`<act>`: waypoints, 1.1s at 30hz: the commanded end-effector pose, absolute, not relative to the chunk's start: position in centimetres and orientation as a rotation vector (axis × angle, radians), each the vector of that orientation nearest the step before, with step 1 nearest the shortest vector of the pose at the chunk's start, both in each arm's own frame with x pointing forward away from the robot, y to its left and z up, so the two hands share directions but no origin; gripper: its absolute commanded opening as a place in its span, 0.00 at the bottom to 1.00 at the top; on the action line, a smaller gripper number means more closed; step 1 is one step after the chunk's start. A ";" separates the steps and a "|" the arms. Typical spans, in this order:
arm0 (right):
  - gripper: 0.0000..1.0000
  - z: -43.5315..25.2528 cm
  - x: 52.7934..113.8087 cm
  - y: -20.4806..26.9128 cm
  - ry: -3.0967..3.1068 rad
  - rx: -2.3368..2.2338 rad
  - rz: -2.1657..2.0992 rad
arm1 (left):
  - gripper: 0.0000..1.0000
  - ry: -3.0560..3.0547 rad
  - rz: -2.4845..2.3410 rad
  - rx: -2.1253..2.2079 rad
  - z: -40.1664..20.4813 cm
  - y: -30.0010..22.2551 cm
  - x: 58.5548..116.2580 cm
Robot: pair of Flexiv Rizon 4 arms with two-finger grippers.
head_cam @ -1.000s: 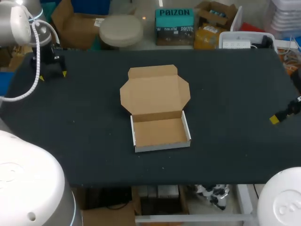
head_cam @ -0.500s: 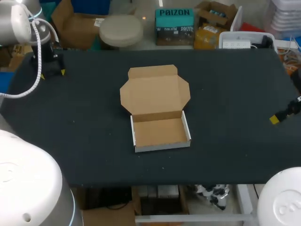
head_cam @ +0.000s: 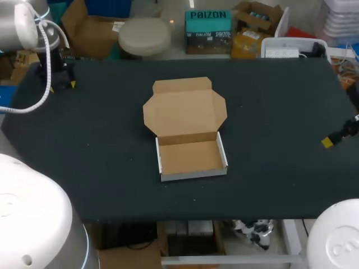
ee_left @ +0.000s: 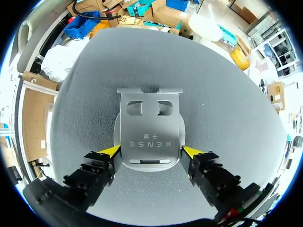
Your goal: Assemble the packaging by folding the flat box into shape, placing the metal phone stand inside, and closing the box properly
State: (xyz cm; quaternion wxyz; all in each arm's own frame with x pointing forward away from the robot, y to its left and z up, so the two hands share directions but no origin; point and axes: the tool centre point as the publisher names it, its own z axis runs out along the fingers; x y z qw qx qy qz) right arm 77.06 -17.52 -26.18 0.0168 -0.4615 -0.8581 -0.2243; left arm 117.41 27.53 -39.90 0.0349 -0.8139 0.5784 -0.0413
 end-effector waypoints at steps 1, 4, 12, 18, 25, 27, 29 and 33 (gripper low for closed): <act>1.00 -26.0 77.0 -17.5 -2.665 -1.434 -0.694 | 0.79 1.782 -0.103 -2.512 -40.1 27.7 118.3; 1.00 -26.0 77.0 -17.5 -2.665 -1.434 -0.694 | 0.79 1.780 -0.103 -2.511 -40.1 27.8 118.5; 1.00 -26.0 77.0 -17.5 -2.665 -1.434 -0.694 | 0.78 1.781 -0.103 -2.505 -40.0 28.0 118.9; 1.00 -26.0 77.0 -17.5 -2.665 -1.434 -0.694 | 0.81 1.783 -0.101 -2.502 -40.1 28.1 119.1; 1.00 -26.0 77.0 -17.5 -2.665 -1.434 -0.694 | 0.82 1.785 -0.097 -2.497 -40.1 28.2 119.5; 1.00 -26.0 77.0 -17.5 -2.665 -1.434 -0.694 | 0.82 1.785 -0.094 -2.496 -40.1 28.3 119.6; 1.00 -26.0 77.0 -17.5 -2.665 -1.434 -0.694 | 0.82 1.785 -0.092 -2.494 -40.1 28.4 119.7; 1.00 -26.0 77.0 -17.5 -2.665 -1.434 -0.694 | 0.81 1.783 -0.089 -2.495 -40.1 28.5 119.8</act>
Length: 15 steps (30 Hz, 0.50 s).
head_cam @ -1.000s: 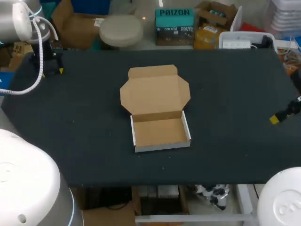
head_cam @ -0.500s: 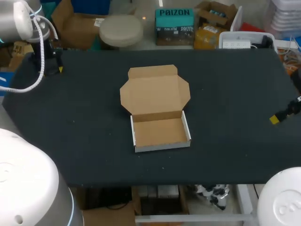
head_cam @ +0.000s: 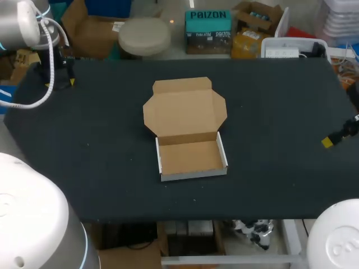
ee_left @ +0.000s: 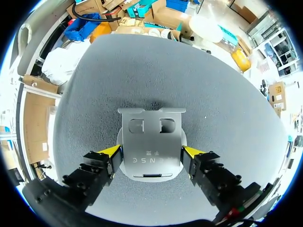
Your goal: Assemble the packaging by folding the flat box into shape, placing the metal phone stand inside, and closing the box properly
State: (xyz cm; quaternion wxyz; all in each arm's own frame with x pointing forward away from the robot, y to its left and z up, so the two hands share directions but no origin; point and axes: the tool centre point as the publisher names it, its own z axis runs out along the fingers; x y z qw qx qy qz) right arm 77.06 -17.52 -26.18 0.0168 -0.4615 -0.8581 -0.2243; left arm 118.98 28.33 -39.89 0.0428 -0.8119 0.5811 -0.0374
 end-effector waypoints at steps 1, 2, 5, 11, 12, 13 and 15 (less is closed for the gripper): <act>1.00 -26.0 77.0 -17.5 -2.665 -1.434 -0.694 | 0.81 1.782 -0.089 -2.495 -40.1 28.6 119.9; 1.00 -26.0 77.0 -17.5 -2.665 -1.434 -0.694 | 0.80 1.781 -0.089 -2.495 -40.1 28.6 119.9; 1.00 -26.0 77.0 -17.5 -2.665 -1.434 -0.694 | 0.79 1.780 -0.089 -2.496 -40.1 28.7 120.1; 1.00 -26.0 77.0 -17.5 -2.665 -1.434 -0.694 | 0.75 1.781 -0.085 -2.495 -40.2 28.7 120.4; 1.00 -26.0 77.0 -17.5 -2.665 -1.434 -0.694 | 0.73 1.782 -0.083 -2.495 -40.3 28.7 120.5; 1.00 -26.0 77.0 -17.5 -2.665 -1.434 -0.694 | 0.72 1.782 -0.081 -2.495 -40.3 28.8 120.5; 1.00 -26.0 77.0 -17.5 -2.665 -1.434 -0.694 | 0.69 1.783 -0.078 -2.495 -40.4 28.8 120.6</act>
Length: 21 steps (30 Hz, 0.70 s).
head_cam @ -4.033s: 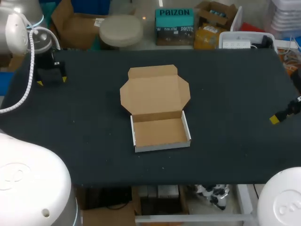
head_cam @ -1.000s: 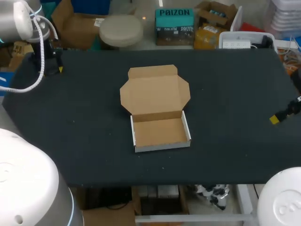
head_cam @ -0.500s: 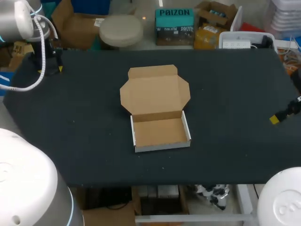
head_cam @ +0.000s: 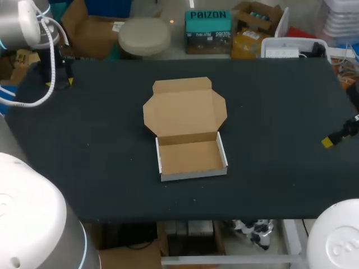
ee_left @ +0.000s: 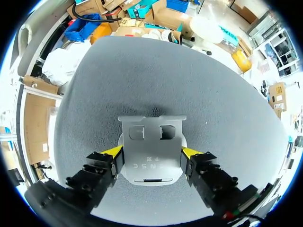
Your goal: Assemble the packaging by folding the flat box into shape, placing the metal phone stand inside, and closing the box properly
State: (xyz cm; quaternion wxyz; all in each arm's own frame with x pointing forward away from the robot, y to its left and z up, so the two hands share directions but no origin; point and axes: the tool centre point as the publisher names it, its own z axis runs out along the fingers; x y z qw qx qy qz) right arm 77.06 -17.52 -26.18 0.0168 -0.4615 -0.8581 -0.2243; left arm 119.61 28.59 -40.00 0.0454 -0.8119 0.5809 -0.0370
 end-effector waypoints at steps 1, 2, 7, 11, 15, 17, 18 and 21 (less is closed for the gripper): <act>1.00 -26.0 77.0 -17.5 -2.665 -1.434 -0.694 | 0.66 1.783 -0.078 -2.494 -40.4 28.8 120.6; 1.00 -26.0 77.0 -17.5 -2.665 -1.434 -0.694 | 0.63 1.784 -0.077 -2.494 -40.4 28.8 120.6; 1.00 -26.0 77.0 -17.5 -2.665 -1.434 -0.694 | 0.00 1.783 -0.077 -2.490 -40.3 28.7 120.8; 1.00 -26.0 77.0 -17.5 -2.665 -1.434 -0.694 | 0.00 1.793 -0.107 -2.471 -39.9 28.7 120.4; 1.00 -26.0 77.0 -17.5 -2.665 -1.434 -0.694 | 0.00 1.820 -0.152 -2.439 -38.9 28.4 119.6; 1.00 -26.0 77.0 -17.5 -2.665 -1.434 -0.694 | 0.00 1.835 -0.162 -2.417 -38.4 28.2 119.0; 1.00 -26.0 77.0 -17.5 -2.665 -1.434 -0.694 | 0.00 1.851 -0.168 -2.409 -38.1 28.0 118.7; 1.00 -26.0 77.0 -17.5 -2.665 -1.434 -0.694 | 0.00 1.890 -0.164 -2.370 -37.3 27.5 117.5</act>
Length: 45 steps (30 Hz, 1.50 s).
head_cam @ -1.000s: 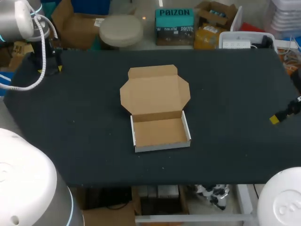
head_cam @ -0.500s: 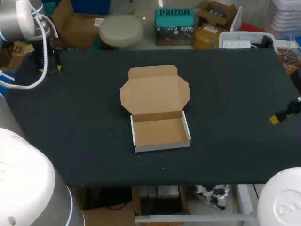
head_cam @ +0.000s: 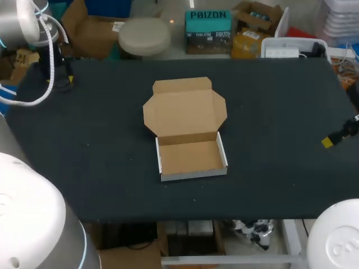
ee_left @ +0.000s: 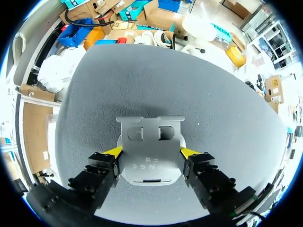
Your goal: Assemble the packaging by folding the flat box into shape, placing the metal phone stand inside, and closing the box properly
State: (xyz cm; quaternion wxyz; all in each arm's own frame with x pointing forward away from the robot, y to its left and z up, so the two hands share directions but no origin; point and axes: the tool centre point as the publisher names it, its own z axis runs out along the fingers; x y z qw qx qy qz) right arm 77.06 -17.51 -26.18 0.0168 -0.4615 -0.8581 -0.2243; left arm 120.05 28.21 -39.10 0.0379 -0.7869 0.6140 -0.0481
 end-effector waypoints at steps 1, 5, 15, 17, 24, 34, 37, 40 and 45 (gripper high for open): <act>1.00 -26.0 77.0 -17.5 -2.665 -1.434 -0.694 | 0.00 1.901 -0.157 -2.357 -37.1 27.3 117.2; 1.00 -26.0 77.0 -17.5 -2.665 -1.434 -0.694 | 0.00 1.932 -0.143 -2.300 -36.3 26.4 115.5; 1.00 -26.0 77.0 -17.5 -2.665 -1.434 -0.694 | 0.00 1.987 -0.162 -2.220 -34.3 24.9 111.4; 1.00 -26.0 77.0 -17.5 -2.665 -1.434 -0.694 | 0.00 1.993 -0.161 -2.208 -34.0 24.7 110.7; 1.00 -26.0 77.0 -17.5 -2.665 -1.434 -0.694 | 0.00 2.066 -0.146 -2.160 -32.4 23.7 107.8; 1.00 -25.9 76.8 -17.0 -2.753 -1.348 -0.738 | 0.00 2.135 -0.156 -2.073 -29.9 21.5 103.3; 1.00 -25.9 76.6 -16.5 -2.849 -1.210 -0.807 | 0.00 2.179 -0.180 -2.041 -29.3 20.6 102.0; 1.00 -26.2 76.6 -16.1 -2.914 -1.046 -0.904 | 0.00 2.217 -0.205 -2.013 -28.9 19.7 101.0; 1.00 -27.1 76.4 -15.7 -2.952 -0.830 -1.003 | 0.00 2.262 -0.233 -1.974 -28.4 18.3 99.4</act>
